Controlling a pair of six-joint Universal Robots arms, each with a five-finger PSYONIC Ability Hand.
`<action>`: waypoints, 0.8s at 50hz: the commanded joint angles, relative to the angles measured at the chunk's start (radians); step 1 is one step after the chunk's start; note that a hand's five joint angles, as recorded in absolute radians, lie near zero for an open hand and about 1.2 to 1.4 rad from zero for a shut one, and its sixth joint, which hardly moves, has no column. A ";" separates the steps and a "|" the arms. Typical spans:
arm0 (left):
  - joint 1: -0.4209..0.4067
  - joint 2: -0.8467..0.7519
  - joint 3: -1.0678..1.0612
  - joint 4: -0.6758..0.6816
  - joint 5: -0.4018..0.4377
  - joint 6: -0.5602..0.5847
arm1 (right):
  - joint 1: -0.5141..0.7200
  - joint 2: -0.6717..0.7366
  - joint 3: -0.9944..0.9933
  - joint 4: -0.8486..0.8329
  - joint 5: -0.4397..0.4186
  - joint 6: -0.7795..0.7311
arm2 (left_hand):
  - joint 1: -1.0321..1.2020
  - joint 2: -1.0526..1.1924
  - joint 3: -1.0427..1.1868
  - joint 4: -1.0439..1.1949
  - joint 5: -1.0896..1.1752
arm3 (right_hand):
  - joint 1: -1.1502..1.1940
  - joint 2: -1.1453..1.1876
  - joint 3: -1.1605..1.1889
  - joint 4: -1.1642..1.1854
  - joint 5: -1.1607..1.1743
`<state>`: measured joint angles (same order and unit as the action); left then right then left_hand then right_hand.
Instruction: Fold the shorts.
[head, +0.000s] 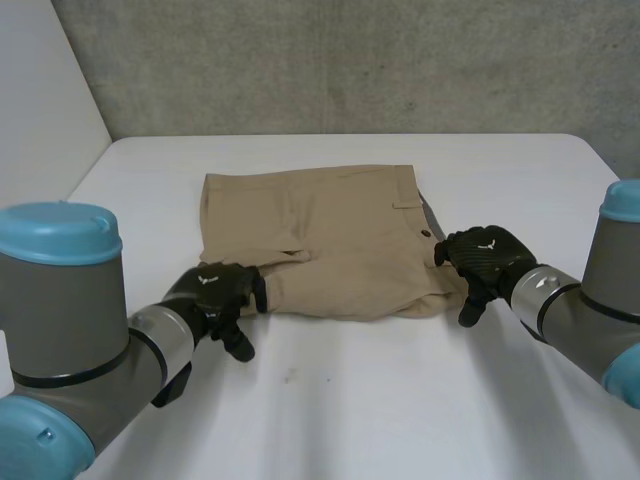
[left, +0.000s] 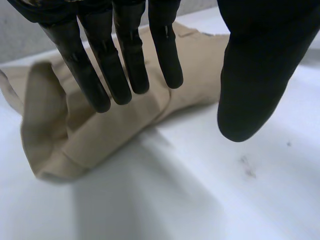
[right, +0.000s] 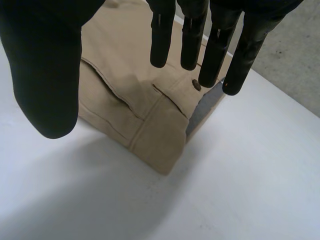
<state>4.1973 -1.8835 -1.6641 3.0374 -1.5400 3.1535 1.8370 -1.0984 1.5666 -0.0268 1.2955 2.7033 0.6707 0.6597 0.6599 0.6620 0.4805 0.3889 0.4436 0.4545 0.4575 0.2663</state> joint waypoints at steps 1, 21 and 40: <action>0.026 -0.081 0.014 0.040 0.003 0.003 | -0.001 0.071 -0.006 -0.120 -0.004 -0.004 | 0.318 0.329 0.329 0.327 0.334 | 0.219 0.164 0.153 0.150 0.167; 0.121 -0.307 0.243 0.069 -0.005 0.014 | 0.011 0.131 -0.080 -0.145 -0.001 0.003 | -0.231 -0.220 -0.220 -0.222 -0.215 | 1.007 0.953 0.942 0.939 0.955; 0.121 -0.448 0.435 0.130 -0.005 0.145 | 0.016 0.066 -0.060 -0.133 0.002 0.096 | -0.216 -0.205 -0.206 -0.208 -0.201 | 1.007 0.953 0.942 0.939 0.955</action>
<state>4.3183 -2.2941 -1.2793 3.1420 -1.5463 3.2404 1.8466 -1.0313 1.5139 -0.1596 1.2984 2.7838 0.4577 0.4256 0.4271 0.4135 0.2377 0.9417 1.1746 1.1764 1.1874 0.9760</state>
